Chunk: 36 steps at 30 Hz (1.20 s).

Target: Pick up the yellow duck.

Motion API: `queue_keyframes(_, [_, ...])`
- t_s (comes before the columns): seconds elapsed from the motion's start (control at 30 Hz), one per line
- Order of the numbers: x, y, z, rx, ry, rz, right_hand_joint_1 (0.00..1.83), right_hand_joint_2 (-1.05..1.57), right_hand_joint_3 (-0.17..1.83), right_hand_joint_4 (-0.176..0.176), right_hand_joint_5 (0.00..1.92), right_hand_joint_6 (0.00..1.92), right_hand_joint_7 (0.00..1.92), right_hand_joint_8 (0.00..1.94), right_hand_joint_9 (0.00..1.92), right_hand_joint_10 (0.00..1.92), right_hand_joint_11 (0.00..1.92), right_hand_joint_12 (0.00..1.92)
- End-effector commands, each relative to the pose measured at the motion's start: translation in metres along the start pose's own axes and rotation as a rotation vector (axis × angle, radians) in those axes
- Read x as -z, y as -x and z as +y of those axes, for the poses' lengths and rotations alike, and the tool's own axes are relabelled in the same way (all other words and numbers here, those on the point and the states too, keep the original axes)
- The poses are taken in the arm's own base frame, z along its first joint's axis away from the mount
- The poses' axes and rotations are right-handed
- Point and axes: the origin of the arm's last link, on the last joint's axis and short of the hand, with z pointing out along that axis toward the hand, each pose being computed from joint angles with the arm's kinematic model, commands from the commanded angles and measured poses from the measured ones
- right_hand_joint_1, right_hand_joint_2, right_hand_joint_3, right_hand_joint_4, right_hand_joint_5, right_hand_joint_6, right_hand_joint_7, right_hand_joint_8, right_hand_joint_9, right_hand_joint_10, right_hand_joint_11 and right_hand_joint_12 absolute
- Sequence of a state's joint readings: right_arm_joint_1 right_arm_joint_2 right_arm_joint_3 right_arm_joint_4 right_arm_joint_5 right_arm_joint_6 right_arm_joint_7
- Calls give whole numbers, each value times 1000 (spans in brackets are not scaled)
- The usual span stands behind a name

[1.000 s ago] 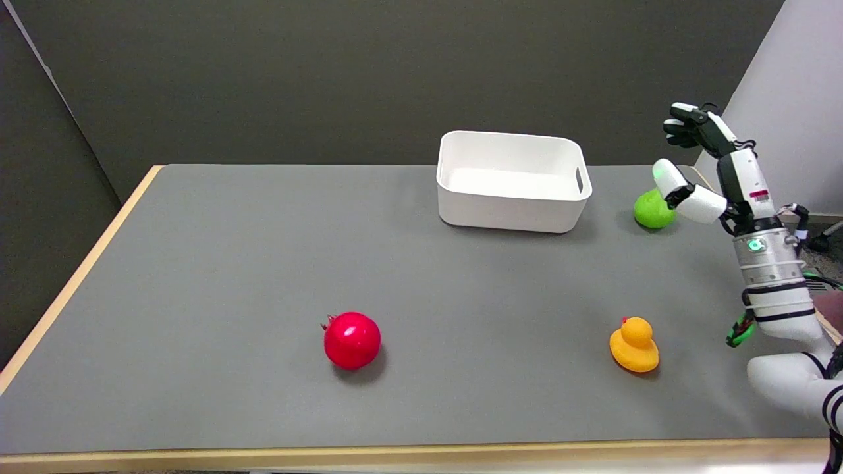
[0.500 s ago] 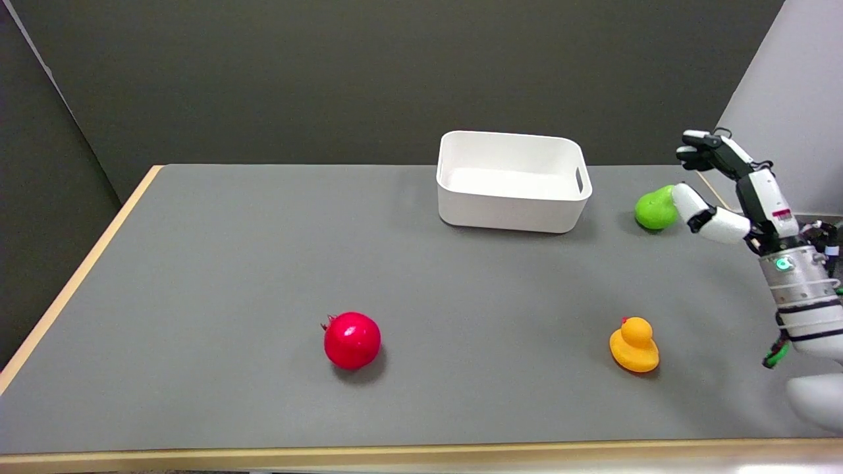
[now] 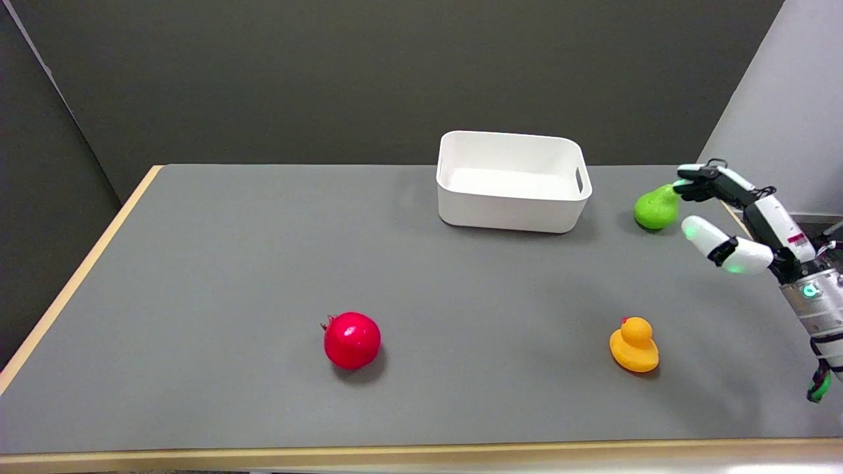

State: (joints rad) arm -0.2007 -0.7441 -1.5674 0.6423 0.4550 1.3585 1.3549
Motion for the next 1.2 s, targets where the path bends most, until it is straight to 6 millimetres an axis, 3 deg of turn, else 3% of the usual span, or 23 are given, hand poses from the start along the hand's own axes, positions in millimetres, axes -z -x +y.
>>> queue_keyframes(0.03, [34,31,-41,-48,-83,-252,328,612,897,-53,307,593,477,624,363,992,154,1350])
queue_keyframes(0.3, [46,47,-75,-24,-182,-288,377,638,791,-60,311,564,478,618,322,1031,135,1360])
queue_keyframes(0.53, [60,67,-84,28,-174,-348,377,635,790,-63,313,570,476,618,315,1025,136,1362])
queue_keyframes(0.77, [61,77,-77,59,-103,-386,416,629,797,-65,310,565,459,597,293,998,123,1349])
queue_keyframes(1.2, [77,61,-49,232,68,-407,435,624,792,-76,298,549,420,565,245,957,87,1311])
